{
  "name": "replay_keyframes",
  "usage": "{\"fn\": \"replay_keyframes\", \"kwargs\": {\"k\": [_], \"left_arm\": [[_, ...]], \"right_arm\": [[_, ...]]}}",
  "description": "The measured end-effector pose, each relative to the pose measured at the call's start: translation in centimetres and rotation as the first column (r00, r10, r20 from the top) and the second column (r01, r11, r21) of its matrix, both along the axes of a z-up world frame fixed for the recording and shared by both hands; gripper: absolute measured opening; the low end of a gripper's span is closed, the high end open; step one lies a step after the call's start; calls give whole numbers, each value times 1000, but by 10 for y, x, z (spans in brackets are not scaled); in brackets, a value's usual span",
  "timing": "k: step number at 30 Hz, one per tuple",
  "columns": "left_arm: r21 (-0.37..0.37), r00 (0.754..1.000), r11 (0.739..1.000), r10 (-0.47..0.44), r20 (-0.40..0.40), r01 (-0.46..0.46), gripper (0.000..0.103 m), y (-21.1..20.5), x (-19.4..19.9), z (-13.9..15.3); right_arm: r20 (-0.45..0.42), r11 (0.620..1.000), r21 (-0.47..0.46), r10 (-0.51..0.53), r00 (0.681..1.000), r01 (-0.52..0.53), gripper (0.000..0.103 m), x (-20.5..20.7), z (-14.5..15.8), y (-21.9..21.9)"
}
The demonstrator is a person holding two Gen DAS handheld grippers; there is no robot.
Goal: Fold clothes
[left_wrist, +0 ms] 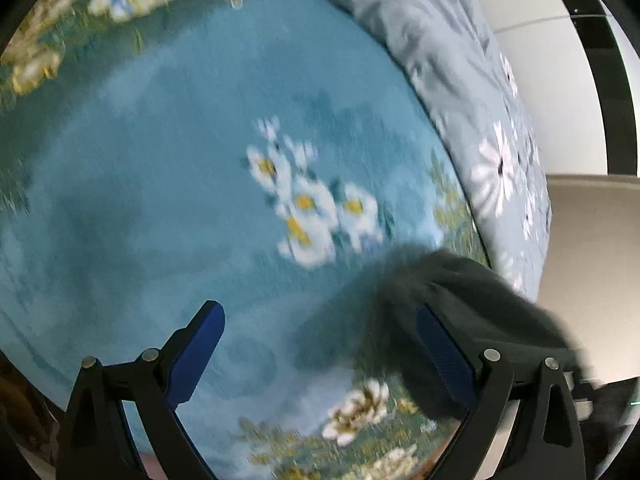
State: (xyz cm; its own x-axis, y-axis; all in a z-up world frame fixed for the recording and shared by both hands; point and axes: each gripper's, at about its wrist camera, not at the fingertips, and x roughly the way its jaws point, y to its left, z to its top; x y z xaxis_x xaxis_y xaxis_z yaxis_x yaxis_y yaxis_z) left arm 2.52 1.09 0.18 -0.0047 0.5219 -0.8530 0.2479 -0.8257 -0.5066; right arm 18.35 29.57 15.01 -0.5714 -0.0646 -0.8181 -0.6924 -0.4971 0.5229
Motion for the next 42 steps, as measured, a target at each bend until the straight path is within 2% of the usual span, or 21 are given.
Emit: {"fn": "replay_keyframes", "kwargs": {"k": [3, 4, 6, 10, 13, 18, 19, 22, 23, 24, 25, 26, 27, 28, 29, 31, 34, 37, 39, 41, 42], "left_arm": [[17, 998, 999, -34, 55, 33, 97, 19, 18, -18], [24, 996, 999, -43, 79, 41, 97, 25, 25, -24], [44, 990, 998, -54, 129, 49, 97, 36, 38, -37], [152, 959, 987, 10, 284, -56, 96, 61, 60, -72], [243, 906, 945, 105, 410, -220, 96, 87, 77, -100], [266, 819, 878, 210, 534, -398, 96, 127, 108, -121], [274, 800, 858, 227, 556, -434, 96, 133, 114, -124], [302, 729, 769, 292, 619, -564, 94, 144, 131, -121], [310, 713, 743, 307, 630, -593, 90, 147, 134, -118], [319, 710, 731, 310, 632, -603, 81, 149, 133, -114], [328, 709, 722, 310, 634, -609, 70, 151, 132, -110], [338, 712, 720, 302, 633, -606, 64, 155, 128, -104], [345, 717, 719, 299, 629, -603, 52, 157, 126, -101], [350, 722, 720, 296, 626, -599, 42, 158, 123, -98], [349, 724, 724, 294, 624, -595, 37, 159, 119, -94], [347, 731, 732, 292, 617, -586, 16, 159, 112, -85], [349, 773, 753, 318, 549, -557, 12, 144, 88, -55], [363, 834, 776, 357, 420, -515, 11, 115, 49, -11], [376, 871, 789, 399, 287, -486, 11, 79, 20, 29], [374, 885, 803, 440, 151, -463, 10, 39, -3, 67], [355, 881, 810, 460, 107, -466, 10, 19, -10, 85]], "right_arm": [[129, 988, -78, -122, 984, 133, 4, 53, -41, 1], [140, 980, -97, -161, 977, 175, 4, 69, -48, 3], [119, 966, -105, -224, 967, 236, 4, 96, -42, 10], [89, 968, -69, -235, 968, 241, 4, 119, -20, 16], [85, 970, -54, -232, 969, 237, 4, 125, -10, 18], [96, 967, -67, -237, 967, 244, 4, 125, -11, 15], [99, 967, -70, -237, 966, 244, 4, 125, -11, 14], [112, 969, -76, -225, 968, 235, 4, 123, -12, 11], [115, 970, -78, -222, 968, 231, 4, 123, -12, 10], [115, 970, -80, -219, 969, 229, 4, 122, -12, 10], [114, 971, -81, -217, 969, 227, 4, 122, -12, 10], [114, 971, -83, -215, 970, 225, 4, 122, -12, 9], [112, 971, -84, -214, 970, 224, 4, 122, -11, 8], [113, 971, -85, -212, 971, 222, 4, 121, -11, 7], [114, 972, -84, -209, 971, 220, 4, 121, -10, 7], [112, 973, -85, -206, 972, 216, 4, 119, -9, 6], [105, 974, -91, -196, 975, 205, 4, 115, -8, 4], [102, 982, -107, -144, 984, 155, 4, 100, -13, -3], [98, 987, -122, -90, 991, 102, 5, 82, -19, -10], [93, 991, -120, -41, 995, 52, 7, 64, -22, -19], [89, 994, -103, -20, 996, 29, 7, 53, -22, -24]]}}
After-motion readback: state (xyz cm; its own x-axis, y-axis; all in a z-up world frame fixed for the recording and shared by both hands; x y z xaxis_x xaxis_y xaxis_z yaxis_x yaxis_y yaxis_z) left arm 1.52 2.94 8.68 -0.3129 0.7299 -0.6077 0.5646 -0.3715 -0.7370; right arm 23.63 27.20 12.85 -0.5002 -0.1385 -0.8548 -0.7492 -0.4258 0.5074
